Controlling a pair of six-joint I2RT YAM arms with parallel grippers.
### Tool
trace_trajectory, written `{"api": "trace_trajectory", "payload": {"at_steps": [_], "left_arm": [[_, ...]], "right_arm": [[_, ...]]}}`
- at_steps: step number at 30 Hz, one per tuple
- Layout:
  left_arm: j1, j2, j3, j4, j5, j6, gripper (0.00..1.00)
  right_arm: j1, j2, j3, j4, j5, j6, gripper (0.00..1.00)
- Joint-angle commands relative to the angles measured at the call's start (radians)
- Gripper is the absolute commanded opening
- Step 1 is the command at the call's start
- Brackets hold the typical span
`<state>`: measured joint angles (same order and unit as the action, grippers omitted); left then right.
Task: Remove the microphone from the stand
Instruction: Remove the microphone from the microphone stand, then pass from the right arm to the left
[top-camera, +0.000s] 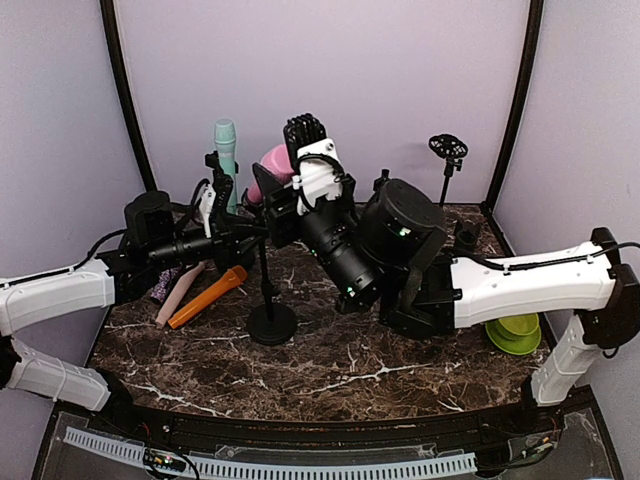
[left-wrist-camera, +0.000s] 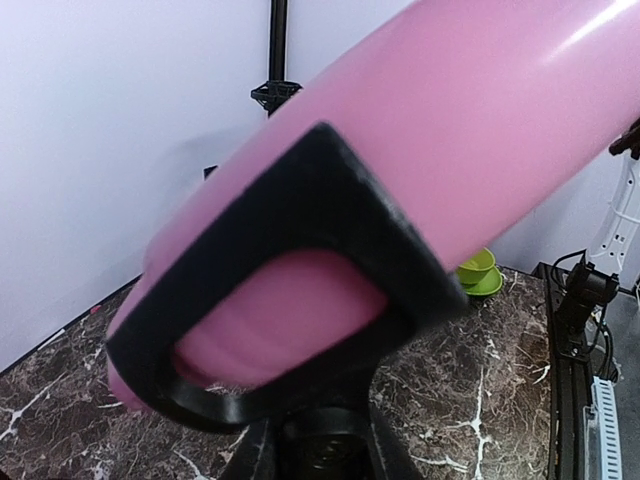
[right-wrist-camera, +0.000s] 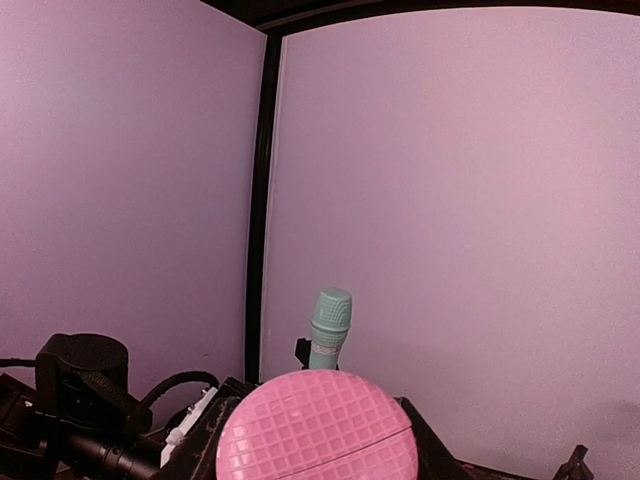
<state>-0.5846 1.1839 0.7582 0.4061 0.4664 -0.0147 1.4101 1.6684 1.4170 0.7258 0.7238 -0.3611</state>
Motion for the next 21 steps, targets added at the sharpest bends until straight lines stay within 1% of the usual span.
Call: {"api": "trace_trajectory", "payload": {"at_steps": [1, 10, 13, 15, 18, 21], "left_arm": [[0.047, 0.01, -0.039, -0.104, -0.136, -0.049, 0.0], [0.058, 0.008, -0.042, -0.094, -0.13, -0.054, 0.0], [0.059, 0.012, -0.026, -0.078, -0.094, -0.033, 0.0], [0.06, 0.023, -0.005, -0.066, -0.046, -0.011, 0.0], [0.059, 0.052, 0.038, -0.046, 0.036, 0.02, 0.0], [0.058, 0.092, 0.089, -0.028, 0.078, 0.047, 0.0]], "right_arm": [[0.033, -0.137, 0.065, 0.241, -0.025, -0.019, 0.03], [0.036, -0.199, 0.025, 0.25, -0.004, -0.019, 0.03], [0.037, -0.236, -0.018, 0.245, 0.033, -0.01, 0.02], [0.036, -0.268, -0.056, 0.222, 0.056, 0.014, 0.02], [0.036, -0.327, -0.124, 0.161, 0.088, 0.079, 0.02], [0.035, -0.382, -0.191, 0.112, 0.105, 0.154, 0.02]]}}
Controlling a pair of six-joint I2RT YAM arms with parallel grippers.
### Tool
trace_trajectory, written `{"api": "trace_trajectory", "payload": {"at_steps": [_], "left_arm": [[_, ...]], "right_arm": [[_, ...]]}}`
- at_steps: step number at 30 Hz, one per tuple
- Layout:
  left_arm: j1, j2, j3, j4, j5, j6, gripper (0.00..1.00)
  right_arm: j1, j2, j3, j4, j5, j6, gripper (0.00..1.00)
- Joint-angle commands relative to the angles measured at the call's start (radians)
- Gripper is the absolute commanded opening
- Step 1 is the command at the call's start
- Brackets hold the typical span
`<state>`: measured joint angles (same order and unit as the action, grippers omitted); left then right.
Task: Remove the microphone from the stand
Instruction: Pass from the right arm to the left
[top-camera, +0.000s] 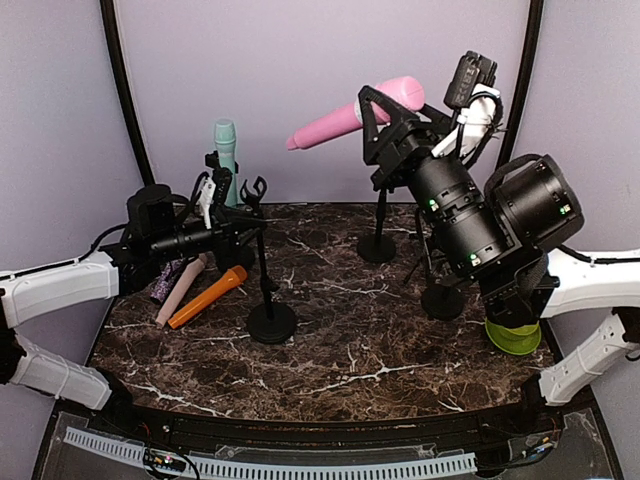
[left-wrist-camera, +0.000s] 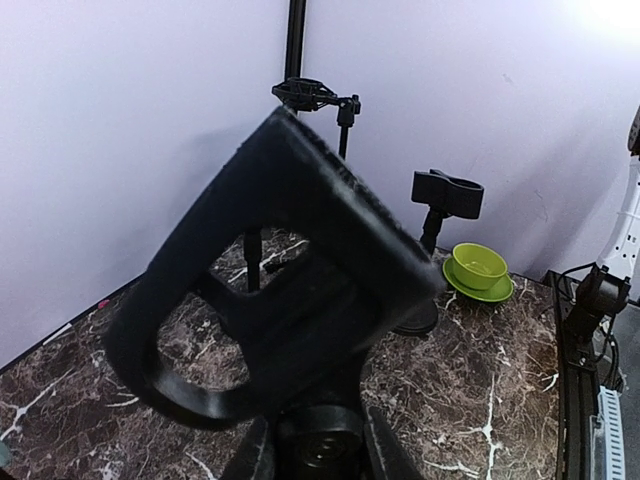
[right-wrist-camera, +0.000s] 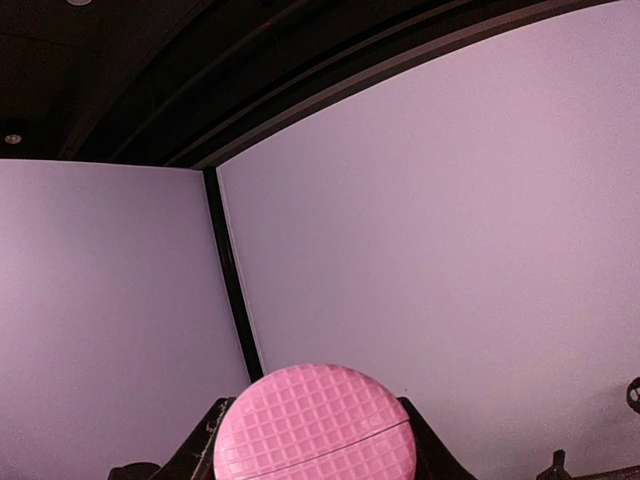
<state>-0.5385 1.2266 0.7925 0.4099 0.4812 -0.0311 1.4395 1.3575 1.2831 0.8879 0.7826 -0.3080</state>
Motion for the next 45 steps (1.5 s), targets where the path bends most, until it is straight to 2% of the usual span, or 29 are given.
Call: {"api": "trace_trajectory", "payload": {"at_steps": [1, 8, 17, 32, 35, 37, 39, 42, 45], "left_arm": [[0.012, 0.064, 0.074, -0.031, 0.068, 0.069, 0.0], [0.011, 0.154, 0.164, -0.039, 0.076, 0.076, 0.0], [0.011, 0.208, 0.272, -0.028, 0.129, 0.051, 0.0], [-0.002, 0.285, 0.356, -0.002, 0.128, 0.038, 0.01], [-0.005, 0.268, 0.317, 0.001, 0.14, 0.053, 0.19], [-0.005, 0.248, 0.291, -0.01, 0.144, 0.06, 0.41], [-0.006, 0.223, 0.274, -0.035, 0.15, 0.08, 0.54], [-0.006, 0.177, 0.249, -0.08, 0.148, 0.134, 0.63], [-0.004, 0.144, 0.242, -0.14, 0.135, 0.168, 0.67]], "right_arm": [[0.006, -0.088, -0.079, -0.061, 0.054, 0.121, 0.01], [0.006, -0.175, -0.202, -0.095, 0.086, 0.239, 0.0], [-0.002, -0.132, -0.142, -0.236, 0.05, 0.286, 0.0], [-0.025, -0.13, -0.15, -0.28, 0.032, 0.342, 0.0], [-0.028, -0.135, -0.157, -0.289, 0.029, 0.35, 0.0], [-0.032, -0.135, -0.159, -0.294, 0.022, 0.359, 0.0], [-0.04, -0.131, -0.156, -0.3, 0.006, 0.372, 0.0], [-0.052, -0.12, -0.145, -0.317, -0.025, 0.395, 0.0], [-0.058, -0.106, -0.137, -0.334, -0.048, 0.409, 0.0]]}}
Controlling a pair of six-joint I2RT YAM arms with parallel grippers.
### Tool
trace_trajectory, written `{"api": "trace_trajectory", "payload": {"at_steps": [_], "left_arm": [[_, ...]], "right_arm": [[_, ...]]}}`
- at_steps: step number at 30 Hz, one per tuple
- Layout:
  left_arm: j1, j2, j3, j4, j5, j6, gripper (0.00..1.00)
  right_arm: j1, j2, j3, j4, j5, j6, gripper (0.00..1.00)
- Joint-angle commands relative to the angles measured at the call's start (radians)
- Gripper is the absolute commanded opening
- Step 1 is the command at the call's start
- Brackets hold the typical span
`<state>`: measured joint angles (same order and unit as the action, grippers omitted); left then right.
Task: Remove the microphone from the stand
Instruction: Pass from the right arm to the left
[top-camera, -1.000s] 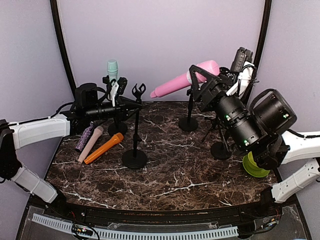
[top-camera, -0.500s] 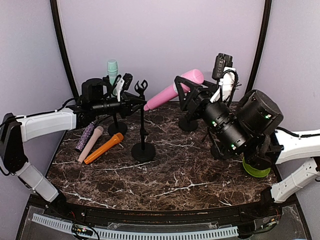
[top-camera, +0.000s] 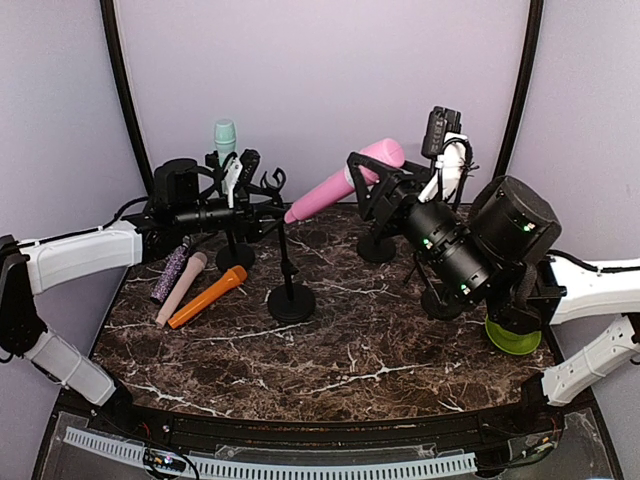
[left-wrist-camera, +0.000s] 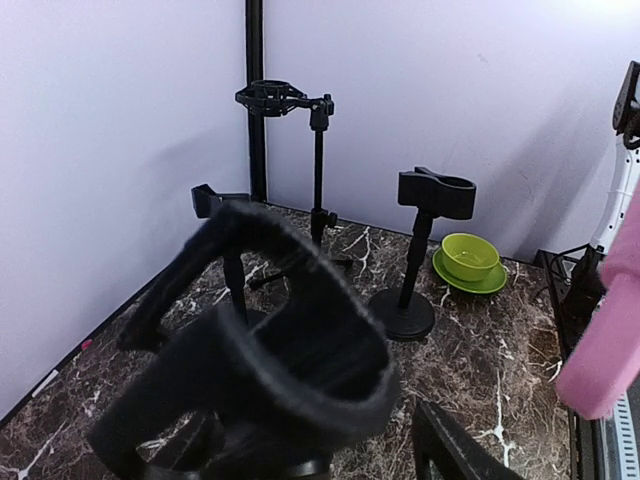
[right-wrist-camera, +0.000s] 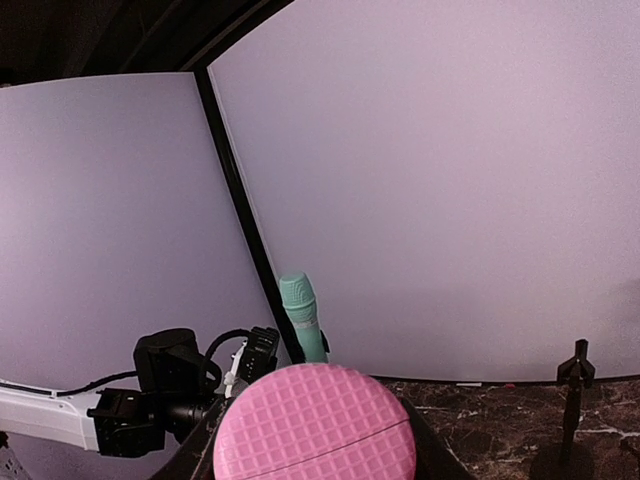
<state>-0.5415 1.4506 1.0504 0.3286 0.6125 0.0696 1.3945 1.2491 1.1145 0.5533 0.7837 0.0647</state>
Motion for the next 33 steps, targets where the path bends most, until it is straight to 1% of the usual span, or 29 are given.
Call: {"api": "trace_trajectory", "payload": {"at_steps": [1, 4, 7, 11, 16, 18, 20, 23, 26, 32, 33], "left_arm": [[0.0, -0.089, -0.015, -0.078, 0.0, 0.076, 0.68], [0.003, -0.124, -0.003, -0.171, -0.019, 0.1, 0.75], [0.029, -0.178, -0.003, -0.285, -0.003, 0.131, 0.8], [0.082, -0.273, -0.063, -0.454, 0.069, 0.194, 0.82], [0.125, -0.396, -0.132, -0.696, 0.105, 0.372, 0.83], [0.128, -0.448, -0.139, -0.751, 0.135, 0.431, 0.83], [0.128, -0.483, -0.127, -0.777, 0.172, 0.43, 0.83], [0.128, -0.487, -0.08, -0.81, 0.202, 0.412, 0.79], [0.127, -0.469, -0.047, -0.837, 0.217, 0.397, 0.73], [0.127, -0.466, -0.039, -0.871, 0.243, 0.422, 0.61], [0.128, -0.466, -0.04, -0.878, 0.243, 0.429, 0.58]], "right_arm": [[-0.013, 0.005, 0.031, -0.005, -0.055, 0.041, 0.0], [-0.014, 0.009, 0.066, -0.027, -0.087, 0.052, 0.0], [-0.016, 0.008, 0.072, -0.054, -0.119, 0.068, 0.0], [-0.021, 0.02, 0.09, -0.088, -0.153, 0.096, 0.0], [-0.024, 0.072, 0.134, -0.116, -0.194, 0.107, 0.0], [-0.025, 0.106, 0.163, -0.129, -0.209, 0.109, 0.0], [-0.025, 0.146, 0.197, -0.135, -0.234, 0.111, 0.0], [-0.027, 0.219, 0.247, -0.142, -0.275, 0.122, 0.0], [-0.028, 0.3, 0.308, -0.163, -0.335, 0.143, 0.0], [-0.029, 0.475, 0.446, -0.225, -0.449, 0.19, 0.0], [-0.028, 0.493, 0.465, -0.236, -0.459, 0.197, 0.0]]}}
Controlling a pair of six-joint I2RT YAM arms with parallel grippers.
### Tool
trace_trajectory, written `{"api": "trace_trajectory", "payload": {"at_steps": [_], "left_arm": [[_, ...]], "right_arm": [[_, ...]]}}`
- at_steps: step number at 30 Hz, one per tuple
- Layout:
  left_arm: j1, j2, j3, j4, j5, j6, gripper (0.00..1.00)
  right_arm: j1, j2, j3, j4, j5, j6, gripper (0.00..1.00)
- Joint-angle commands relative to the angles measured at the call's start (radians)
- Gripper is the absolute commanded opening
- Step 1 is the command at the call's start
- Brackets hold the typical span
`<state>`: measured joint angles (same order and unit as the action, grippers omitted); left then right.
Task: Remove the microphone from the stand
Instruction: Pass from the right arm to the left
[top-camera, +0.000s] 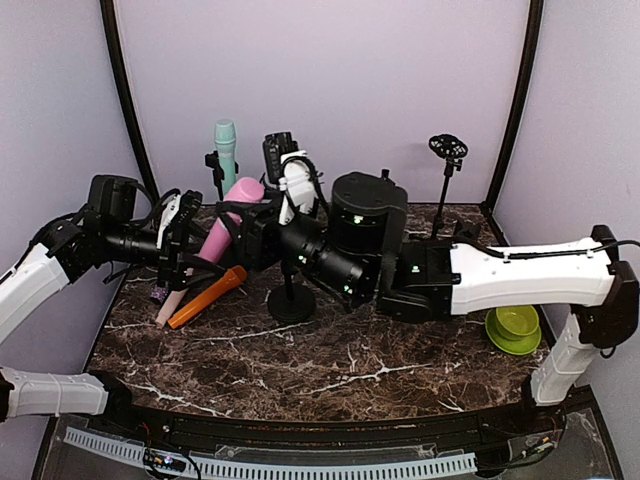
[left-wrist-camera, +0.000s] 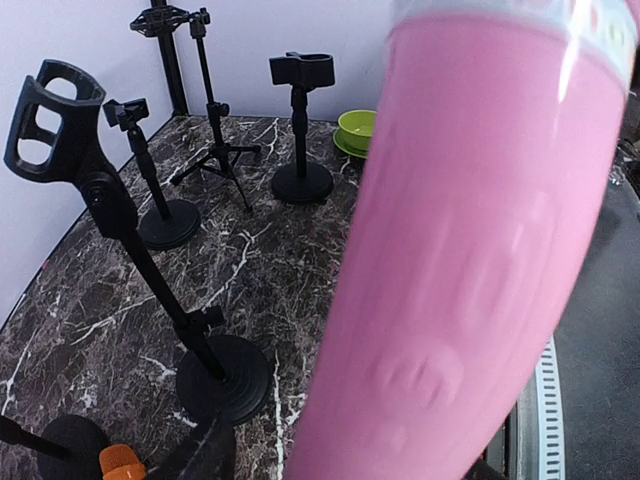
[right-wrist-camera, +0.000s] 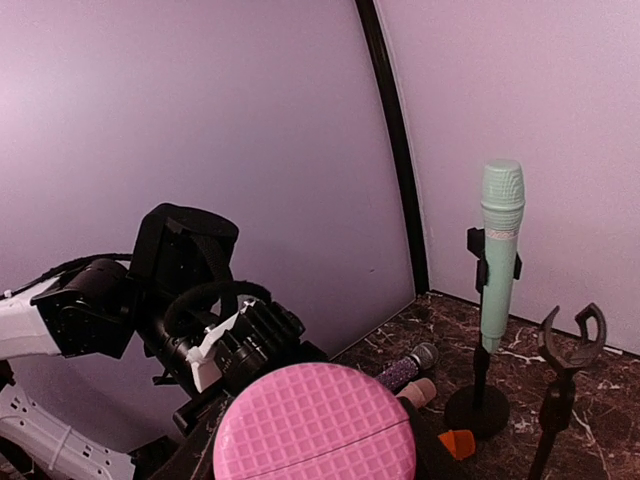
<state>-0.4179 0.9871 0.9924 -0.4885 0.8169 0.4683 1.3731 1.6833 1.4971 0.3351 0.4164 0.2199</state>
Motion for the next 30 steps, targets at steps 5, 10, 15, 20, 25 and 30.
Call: {"api": "trace_trajectory", "payload": {"at_steps": [5, 10, 15, 20, 25, 30], "left_arm": [[0.004, -0.011, 0.012, -0.09, 0.008, 0.054, 0.45], [0.004, -0.045, -0.014, -0.072, 0.002, 0.055, 0.46], [0.004, -0.043, -0.022, -0.08, 0.011, 0.065, 0.39], [0.004, -0.016, -0.015, -0.099, -0.019, 0.061, 0.0], [0.026, 0.0, -0.021, -0.114, -0.069, 0.035, 0.0], [0.151, 0.059, 0.006, -0.193, -0.11, 0.041, 0.0]], "right_arm": [[-0.009, 0.102, 0.114, -0.036, -0.109, 0.052, 0.0], [-0.02, 0.096, 0.088, -0.038, -0.118, 0.075, 0.0], [-0.026, 0.092, 0.078, -0.043, -0.12, 0.082, 0.0], [-0.03, 0.096, 0.084, -0.054, -0.126, 0.092, 0.11], [-0.049, 0.06, 0.063, -0.049, -0.098, 0.116, 0.67], [-0.06, -0.039, -0.028, -0.004, -0.044, 0.104, 0.73]]}}
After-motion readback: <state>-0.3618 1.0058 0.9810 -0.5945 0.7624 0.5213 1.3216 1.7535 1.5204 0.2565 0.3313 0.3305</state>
